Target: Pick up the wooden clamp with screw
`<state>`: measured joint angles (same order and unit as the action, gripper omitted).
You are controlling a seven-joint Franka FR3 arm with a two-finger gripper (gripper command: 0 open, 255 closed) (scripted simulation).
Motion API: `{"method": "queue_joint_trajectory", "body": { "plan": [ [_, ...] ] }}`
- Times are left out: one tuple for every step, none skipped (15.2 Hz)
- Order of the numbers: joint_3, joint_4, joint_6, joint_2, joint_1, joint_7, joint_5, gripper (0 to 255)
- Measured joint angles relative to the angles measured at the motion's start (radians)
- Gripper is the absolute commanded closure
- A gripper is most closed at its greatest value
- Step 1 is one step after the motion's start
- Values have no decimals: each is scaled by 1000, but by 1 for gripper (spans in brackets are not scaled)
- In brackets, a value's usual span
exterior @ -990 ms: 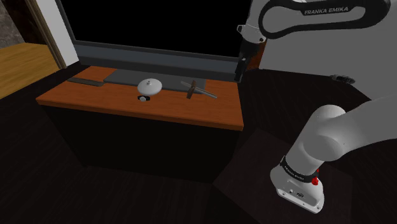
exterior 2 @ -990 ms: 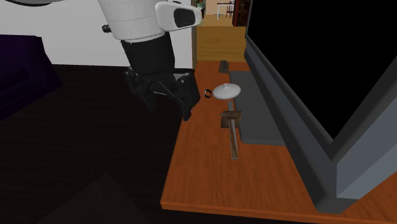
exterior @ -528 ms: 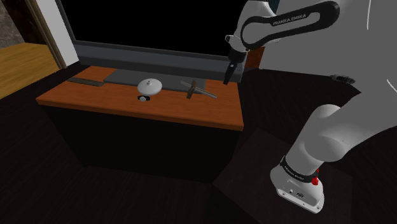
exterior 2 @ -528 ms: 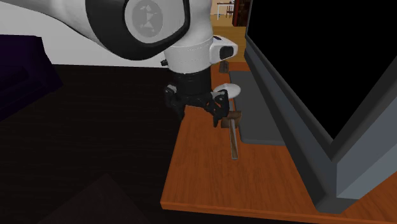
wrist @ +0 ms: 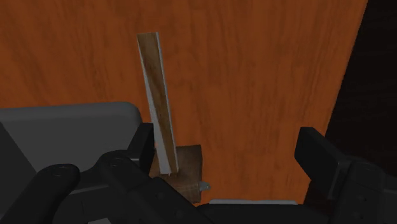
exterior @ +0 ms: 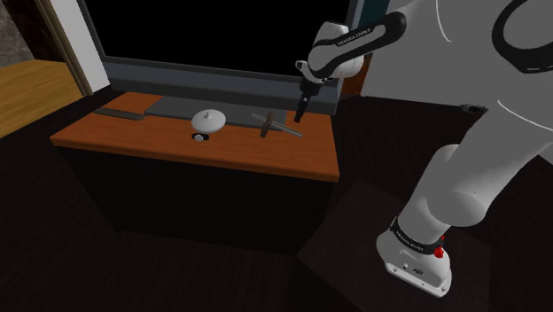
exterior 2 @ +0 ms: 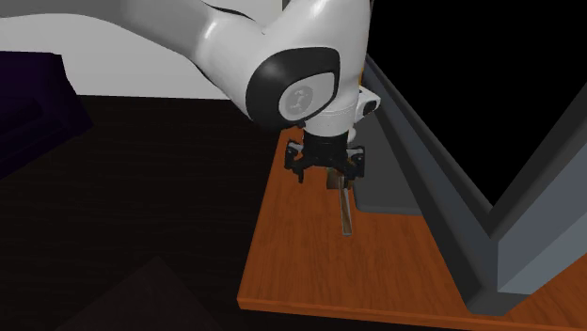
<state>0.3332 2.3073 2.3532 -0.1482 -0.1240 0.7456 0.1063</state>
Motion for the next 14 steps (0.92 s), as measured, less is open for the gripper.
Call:
{"method": "queue_joint_trajectory", "body": {
  "plan": [
    [11, -23, 18, 42, -6, 45, 35, 0],
    [19, -48, 34, 87, -12, 92, 73, 0],
    [24, -75, 48, 131, -15, 138, 113, 0],
    [24, -105, 57, 174, -17, 179, 152, 0],
    [22, -140, 58, 215, -16, 219, 188, 0],
    [18, -181, 56, 259, -11, 259, 225, 0],
    [12, -213, 64, 307, -2, 306, 267, 0],
    [4, -240, 69, 344, 7, 346, 301, 0],
    [-6, -263, 73, 375, 12, 372, 327, 0],
    [-11, -276, 76, 394, 18, 392, 343, 0],
    [-16, -281, 82, 407, 22, 404, 354, 0],
    [-19, -287, 87, 419, 24, 413, 364, 0],
    [-23, -286, 97, 429, 26, 420, 373, 0],
    [-27, -288, 105, 440, 29, 429, 382, 0]
  ]
}}
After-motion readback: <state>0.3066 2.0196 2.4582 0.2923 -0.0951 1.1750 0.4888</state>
